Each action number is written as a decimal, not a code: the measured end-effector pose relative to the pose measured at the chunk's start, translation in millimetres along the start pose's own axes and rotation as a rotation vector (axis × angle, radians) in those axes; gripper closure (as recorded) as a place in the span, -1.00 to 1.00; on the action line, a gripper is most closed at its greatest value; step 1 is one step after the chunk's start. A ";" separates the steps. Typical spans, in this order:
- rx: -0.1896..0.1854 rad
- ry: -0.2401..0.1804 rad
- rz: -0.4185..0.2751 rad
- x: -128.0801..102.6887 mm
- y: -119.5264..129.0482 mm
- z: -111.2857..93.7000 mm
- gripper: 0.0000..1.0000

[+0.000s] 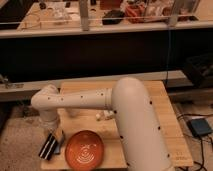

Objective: Place the eraser on the white sponge

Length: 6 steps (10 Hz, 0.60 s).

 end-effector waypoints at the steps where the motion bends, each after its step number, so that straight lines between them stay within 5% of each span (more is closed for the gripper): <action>1: 0.005 0.006 0.008 2.4 -0.3 -2.1 0.35; 6: -0.023 0.012 0.042 6.6 -9.8 2.8 -0.57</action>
